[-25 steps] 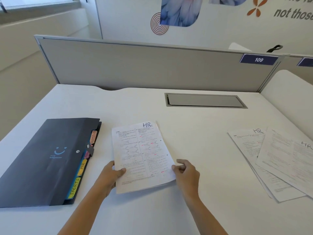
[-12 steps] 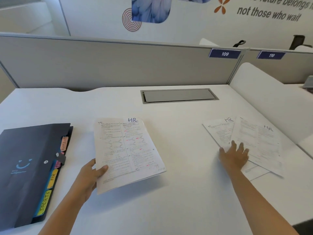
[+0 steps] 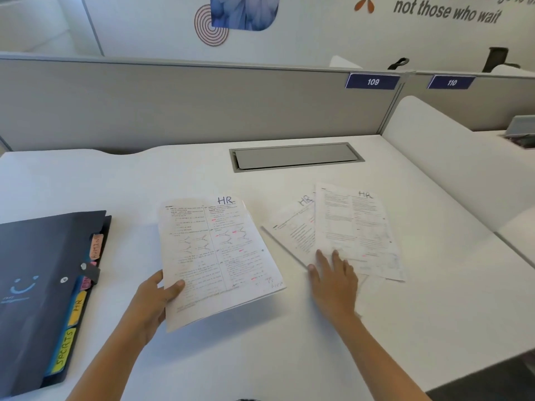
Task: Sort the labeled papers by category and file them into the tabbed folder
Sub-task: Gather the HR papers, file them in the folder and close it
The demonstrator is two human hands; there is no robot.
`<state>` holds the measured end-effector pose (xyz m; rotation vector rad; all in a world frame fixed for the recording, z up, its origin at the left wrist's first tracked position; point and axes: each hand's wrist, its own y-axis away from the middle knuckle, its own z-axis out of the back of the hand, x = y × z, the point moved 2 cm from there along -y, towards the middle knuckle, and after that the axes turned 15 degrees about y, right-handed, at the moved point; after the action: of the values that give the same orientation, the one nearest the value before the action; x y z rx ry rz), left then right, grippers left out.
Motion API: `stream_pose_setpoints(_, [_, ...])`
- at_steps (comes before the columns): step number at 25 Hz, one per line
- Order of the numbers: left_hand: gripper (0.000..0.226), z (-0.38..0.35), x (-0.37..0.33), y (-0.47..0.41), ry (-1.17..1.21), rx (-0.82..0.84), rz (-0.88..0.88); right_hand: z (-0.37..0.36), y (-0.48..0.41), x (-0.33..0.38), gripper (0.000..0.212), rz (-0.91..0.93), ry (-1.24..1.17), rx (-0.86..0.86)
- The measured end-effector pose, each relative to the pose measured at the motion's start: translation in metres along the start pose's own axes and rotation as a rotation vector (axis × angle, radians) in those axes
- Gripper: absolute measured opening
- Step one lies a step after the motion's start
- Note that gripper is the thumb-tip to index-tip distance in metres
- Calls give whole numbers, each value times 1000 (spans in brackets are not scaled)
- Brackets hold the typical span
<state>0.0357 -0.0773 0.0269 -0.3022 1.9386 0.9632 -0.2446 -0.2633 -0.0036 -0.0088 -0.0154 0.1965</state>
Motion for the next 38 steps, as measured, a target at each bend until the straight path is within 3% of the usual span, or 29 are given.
stream_pose_setpoints(2, [46, 5, -1, 1, 12, -12, -2, 3, 12, 19, 49, 43, -13, 75])
stream_pose_setpoints(5, [44, 13, -3, 3, 30, -27, -11, 24, 1, 19, 38, -19, -260, 48])
stream_pose_setpoints(8, [42, 21, -3, 7, 32, -44, -17, 35, -29, -14, 42, -269, -195, 6])
stream_pose_setpoints(11, [42, 26, 0, 9, 42, -66, -8, 42, -46, -49, 55, -582, -125, 106])
stream_pose_setpoints(13, [40, 28, 2, 9, 36, -70, 1, 40, -48, -59, 52, -606, -191, 93])
stream_pose_setpoints(21, [41, 34, 11, 6, 3, -90, 115, 70, -30, -49, 32, -452, -573, -508])
stream_pose_setpoints(24, [32, 33, 12, 8, 6, -97, 132, 90, -18, -26, 23, -412, -762, -593])
stream_pose_setpoints(29, [25, 34, 11, 8, -10, -184, 113, 82, 12, 23, 19, -386, -1007, -296])
stream_pose_setpoints(33, [41, 33, 11, 8, -61, -277, 111, 57, 37, 60, 19, -305, -980, -49])
stream_pose_setpoints(38, [47, 28, 10, 9, 28, -306, 128, 36, 55, 94, 18, -180, -927, 88])
